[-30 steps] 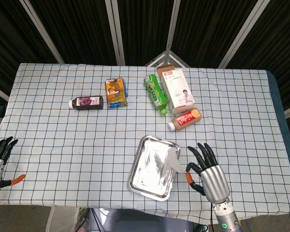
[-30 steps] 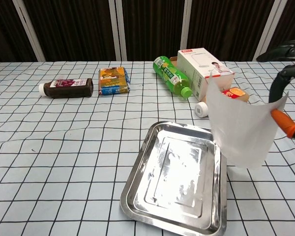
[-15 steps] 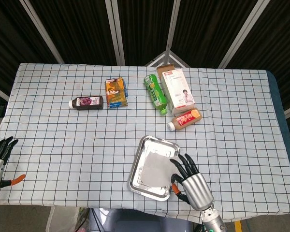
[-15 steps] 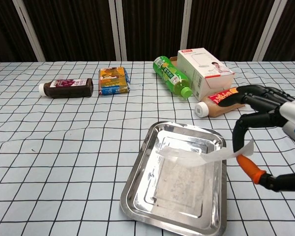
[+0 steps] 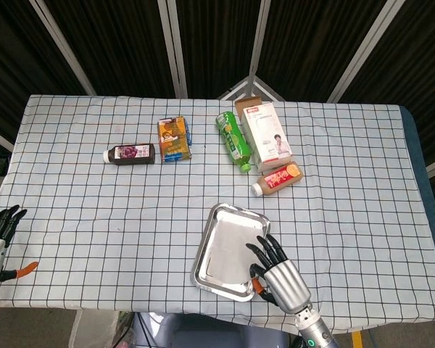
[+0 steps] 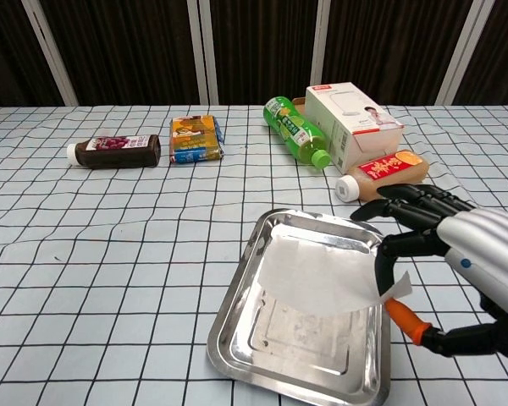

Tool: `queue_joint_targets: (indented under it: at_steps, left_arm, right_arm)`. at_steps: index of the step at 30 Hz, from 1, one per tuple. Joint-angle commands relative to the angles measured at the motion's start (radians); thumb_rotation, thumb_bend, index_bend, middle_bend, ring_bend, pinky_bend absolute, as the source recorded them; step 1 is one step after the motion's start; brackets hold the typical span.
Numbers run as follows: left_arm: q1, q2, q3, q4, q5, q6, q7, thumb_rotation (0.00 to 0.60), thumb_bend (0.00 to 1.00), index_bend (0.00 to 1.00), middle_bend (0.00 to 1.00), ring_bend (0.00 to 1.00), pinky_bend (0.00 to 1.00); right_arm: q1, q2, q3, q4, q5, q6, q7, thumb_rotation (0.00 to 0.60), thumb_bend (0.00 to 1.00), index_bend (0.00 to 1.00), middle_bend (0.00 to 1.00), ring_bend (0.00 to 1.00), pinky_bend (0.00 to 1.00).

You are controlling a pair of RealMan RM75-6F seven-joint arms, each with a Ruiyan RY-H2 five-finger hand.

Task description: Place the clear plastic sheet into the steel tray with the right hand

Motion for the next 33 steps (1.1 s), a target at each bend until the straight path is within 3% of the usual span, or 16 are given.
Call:
queue_joint_targets:
  at_steps: [1, 12, 24, 33]
  left_arm:
    - [0.0, 0.0, 0.0, 0.0, 0.0, -0.001, 0.0, 0.6, 0.0, 0.0, 0.0, 0.0, 0.0]
    - [-0.001, 0.002, 0.001, 0.0, 0.003, -0.002, -0.005, 0.6, 0.0, 0.0, 0.0, 0.0, 0.0]
    - [-0.003, 0.003, 0.001, 0.0, 0.0, -0.007, -0.009, 0.6, 0.0, 0.0, 0.0, 0.0, 0.0]
    - [-0.003, 0.003, 0.003, -0.002, 0.005, -0.005, -0.006, 0.6, 0.0, 0.0, 0.0, 0.0, 0.0]
  right_arm:
    - [-0.004, -0.021, -0.003, -0.005, 0.018, -0.019, -0.038, 0.6, 0.52, 0.63, 0.19, 0.02, 0.0]
    - [-0.006, -0.053, -0.003, -0.034, 0.051, -0.058, -0.126, 0.6, 0.52, 0.63, 0.19, 0.02, 0.0]
    - [-0.012, -0.065, 0.031, -0.043, 0.125, -0.075, -0.198, 0.6, 0.52, 0.63, 0.19, 0.02, 0.0]
    - [-0.042, -0.04, -0.008, -0.102, 0.137, -0.054, -0.224, 0.6, 0.52, 0.63, 0.19, 0.02, 0.0]
